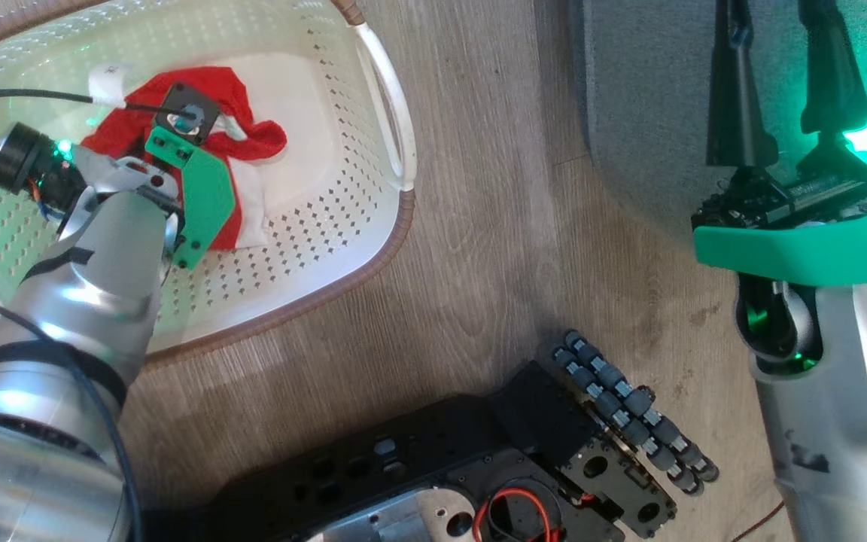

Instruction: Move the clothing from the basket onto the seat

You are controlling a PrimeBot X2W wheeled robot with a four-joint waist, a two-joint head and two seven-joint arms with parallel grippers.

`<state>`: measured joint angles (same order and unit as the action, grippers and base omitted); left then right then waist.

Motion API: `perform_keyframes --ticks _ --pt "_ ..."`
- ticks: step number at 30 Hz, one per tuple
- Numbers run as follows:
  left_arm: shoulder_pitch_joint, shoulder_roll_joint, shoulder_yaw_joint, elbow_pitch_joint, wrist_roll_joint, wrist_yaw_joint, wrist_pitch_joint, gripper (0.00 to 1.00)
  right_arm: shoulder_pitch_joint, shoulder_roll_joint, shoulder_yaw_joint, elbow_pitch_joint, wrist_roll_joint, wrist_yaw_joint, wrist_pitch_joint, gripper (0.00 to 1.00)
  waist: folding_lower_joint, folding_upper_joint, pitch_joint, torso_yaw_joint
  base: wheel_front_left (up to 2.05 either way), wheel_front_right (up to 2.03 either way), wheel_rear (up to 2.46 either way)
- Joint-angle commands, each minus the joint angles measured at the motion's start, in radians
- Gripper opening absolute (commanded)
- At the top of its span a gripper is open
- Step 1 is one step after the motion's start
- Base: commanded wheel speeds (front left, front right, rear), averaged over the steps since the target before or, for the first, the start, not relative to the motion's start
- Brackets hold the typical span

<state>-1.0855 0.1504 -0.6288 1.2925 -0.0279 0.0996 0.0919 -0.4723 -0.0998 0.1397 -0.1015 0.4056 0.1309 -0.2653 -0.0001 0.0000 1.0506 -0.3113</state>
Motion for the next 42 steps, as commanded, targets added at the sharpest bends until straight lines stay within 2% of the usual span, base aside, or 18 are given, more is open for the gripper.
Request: perform_keyframes --ticks 1,9,16,26,33,38,42 --pt "0.026 0.024 0.004 -0.002 -0.003 -0.001 -0.002 0.00 0.047 0.010 0.021 0.017 0.010 0.000 0.003 1.00 0.0001 0.0000 0.000 0.001 0.00 0.00 0.00" --pt "0.029 0.021 0.001 -0.002 -0.022 -0.007 -0.030 0.00 0.026 0.011 0.014 0.026 0.015 0.000 0.003 1.00 0.0001 0.0000 -0.006 0.006 0.00 0.00 0.00" --pt "0.038 0.011 0.034 -0.002 -0.073 0.009 -0.099 0.00 -0.013 0.006 0.022 0.024 -0.004 0.000 0.003 1.00 0.0001 0.0000 -0.044 0.011 0.00 0.00 0.00" --pt "0.098 -0.064 0.045 -0.002 -0.123 -0.008 -0.228 0.00 0.015 -0.043 -0.039 0.032 -0.034 0.000 0.003 1.00 0.0001 0.0000 -0.204 0.105 0.00 0.00 0.00" --pt "0.184 -0.097 0.049 -0.015 -0.181 -0.032 -0.331 0.00 0.052 -0.085 -0.049 0.055 -0.048 0.000 0.003 1.00 0.0001 0.0000 -0.382 0.176 0.00 0.00 0.00" --pt "0.261 -0.100 0.054 -0.088 -0.240 -0.043 -0.352 0.00 0.076 -0.099 -0.051 0.071 -0.049 0.000 0.003 1.00 0.0001 0.0000 -0.494 0.205 0.00 0.00 0.00" --pt "0.321 -0.100 0.061 -0.202 -0.273 -0.027 -0.353 0.00 0.102 -0.105 -0.055 0.083 -0.049 0.000 0.003 1.00 0.0001 0.0000 -0.572 0.228 0.00 0.00 0.00"
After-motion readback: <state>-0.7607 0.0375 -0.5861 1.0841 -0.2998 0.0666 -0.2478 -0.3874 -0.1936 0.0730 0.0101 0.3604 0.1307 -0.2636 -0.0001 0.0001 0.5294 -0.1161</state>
